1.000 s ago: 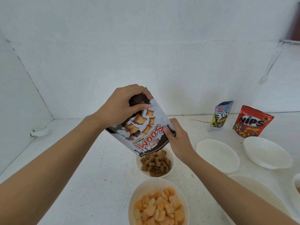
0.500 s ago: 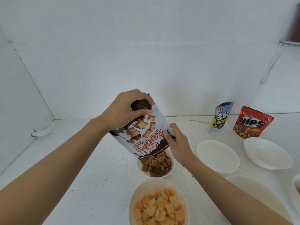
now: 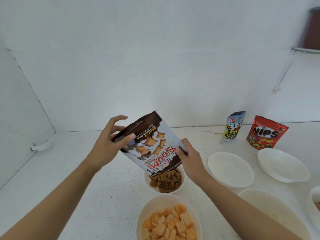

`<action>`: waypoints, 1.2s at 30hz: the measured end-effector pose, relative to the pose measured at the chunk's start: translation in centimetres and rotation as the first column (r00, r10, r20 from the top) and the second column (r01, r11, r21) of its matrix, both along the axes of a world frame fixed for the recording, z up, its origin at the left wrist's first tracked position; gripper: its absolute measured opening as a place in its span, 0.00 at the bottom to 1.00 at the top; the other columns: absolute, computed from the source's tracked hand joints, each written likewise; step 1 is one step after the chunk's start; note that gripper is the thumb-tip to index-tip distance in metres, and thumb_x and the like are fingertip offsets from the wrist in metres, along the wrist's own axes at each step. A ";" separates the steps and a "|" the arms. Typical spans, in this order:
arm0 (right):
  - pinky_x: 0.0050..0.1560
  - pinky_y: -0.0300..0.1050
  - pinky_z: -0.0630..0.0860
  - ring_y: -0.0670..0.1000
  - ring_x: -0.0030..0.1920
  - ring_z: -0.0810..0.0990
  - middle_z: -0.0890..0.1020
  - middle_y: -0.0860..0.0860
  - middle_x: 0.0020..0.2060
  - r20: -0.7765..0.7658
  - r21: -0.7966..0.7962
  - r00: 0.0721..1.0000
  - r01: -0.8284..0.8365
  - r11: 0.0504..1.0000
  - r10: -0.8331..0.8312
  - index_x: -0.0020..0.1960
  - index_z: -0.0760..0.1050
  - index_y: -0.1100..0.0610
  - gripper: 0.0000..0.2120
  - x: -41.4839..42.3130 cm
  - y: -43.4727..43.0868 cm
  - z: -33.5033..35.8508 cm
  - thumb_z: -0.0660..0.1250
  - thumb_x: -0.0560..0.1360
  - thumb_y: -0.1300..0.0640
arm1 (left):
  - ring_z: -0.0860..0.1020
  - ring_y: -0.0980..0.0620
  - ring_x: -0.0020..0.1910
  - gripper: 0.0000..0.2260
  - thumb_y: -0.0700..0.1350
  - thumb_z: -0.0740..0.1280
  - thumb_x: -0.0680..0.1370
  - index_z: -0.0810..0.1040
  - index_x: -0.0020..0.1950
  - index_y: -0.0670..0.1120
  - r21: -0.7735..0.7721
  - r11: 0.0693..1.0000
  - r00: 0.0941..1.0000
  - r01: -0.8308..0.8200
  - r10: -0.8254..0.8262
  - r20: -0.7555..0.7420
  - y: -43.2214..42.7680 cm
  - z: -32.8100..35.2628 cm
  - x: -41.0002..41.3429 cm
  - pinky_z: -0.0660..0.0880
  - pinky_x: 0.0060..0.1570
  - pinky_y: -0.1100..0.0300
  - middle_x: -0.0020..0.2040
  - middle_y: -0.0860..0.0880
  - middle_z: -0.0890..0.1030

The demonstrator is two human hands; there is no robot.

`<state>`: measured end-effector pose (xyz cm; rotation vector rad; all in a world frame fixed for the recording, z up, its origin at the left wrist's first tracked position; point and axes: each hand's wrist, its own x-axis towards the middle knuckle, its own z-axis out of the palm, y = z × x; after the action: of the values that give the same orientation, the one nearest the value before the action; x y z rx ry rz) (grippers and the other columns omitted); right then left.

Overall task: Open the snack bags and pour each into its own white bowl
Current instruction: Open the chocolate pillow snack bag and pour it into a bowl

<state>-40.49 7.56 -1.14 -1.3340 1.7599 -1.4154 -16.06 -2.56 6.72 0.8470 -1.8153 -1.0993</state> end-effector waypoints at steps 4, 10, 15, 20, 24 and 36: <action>0.46 0.44 0.84 0.48 0.54 0.83 0.82 0.48 0.55 -0.005 0.063 0.999 -0.040 0.997 0.040 0.58 0.69 0.51 0.06 0.2 0.3 -0.7 0.60 0.83 0.53 | 0.83 0.55 0.53 0.11 0.50 0.73 0.73 0.79 0.53 0.49 -0.074 0.993 0.989 -0.093 0.084 -0.123 0.8 -1.4 -1.1 0.81 0.37 0.62 0.50 0.56 0.84; 0.47 0.41 0.83 0.45 0.52 0.84 0.82 0.43 0.55 0.132 -0.070 0.990 -0.041 0.997 0.050 0.61 0.69 0.49 0.09 0.7 0.2 1.4 0.63 0.82 0.53 | 0.81 0.55 0.50 0.03 0.49 0.74 0.73 0.83 0.45 0.53 -0.336 0.935 0.992 -0.114 0.089 -0.087 0.6 0.8 -2.8 0.77 0.41 0.67 0.46 0.56 0.83; 0.47 0.44 0.83 0.46 0.54 0.84 0.82 0.44 0.55 0.220 -0.090 0.975 -0.017 0.996 0.037 0.60 0.69 0.50 0.09 0.9 0.4 1.2 0.64 0.81 0.52 | 0.80 0.58 0.48 0.07 0.49 0.75 0.73 0.86 0.47 0.48 -0.401 0.911 0.995 -0.093 0.092 -0.021 0.6 2.7 -4.1 0.77 0.39 0.69 0.47 0.55 0.83; 0.42 0.37 0.81 0.39 0.51 0.84 0.81 0.41 0.56 0.260 -0.080 0.966 0.013 0.997 0.008 0.61 0.68 0.46 0.10 1.1 0.9 0.4 0.64 0.81 0.54 | 0.82 0.55 0.46 0.12 0.52 0.75 0.72 0.87 0.47 0.45 -0.393 0.919 0.996 -0.035 0.065 0.065 1.0 2.8 -5.3 0.81 0.39 0.59 0.45 0.54 0.83; 0.42 0.39 0.82 0.39 0.49 0.84 0.81 0.40 0.55 0.280 -0.117 0.959 0.070 0.991 -0.035 0.63 0.68 0.50 0.11 0.7 0.8 1.8 0.64 0.81 0.53 | 0.83 0.56 0.49 0.08 0.50 0.77 0.72 0.87 0.49 0.50 -0.396 0.918 0.996 0.022 0.015 0.090 1.1 5.3 -5.6 0.81 0.43 0.60 0.48 0.55 0.85; 0.42 0.39 0.82 0.44 0.50 0.84 0.79 0.39 0.53 0.255 -0.106 0.964 0.100 0.989 -0.071 0.60 0.67 0.47 0.09 0.7 1.3 1.4 0.63 0.81 0.53 | 0.86 0.54 0.44 0.07 0.45 0.77 0.72 0.88 0.49 0.46 -0.189 0.982 0.997 0.013 0.003 0.082 0.9 4.2 -5.7 0.83 0.41 0.57 0.44 0.52 0.87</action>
<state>-39.83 8.88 0.27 -1.0901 1.6045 -1.6786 -21.72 -1.67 10.95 0.7840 -1.9556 -0.8886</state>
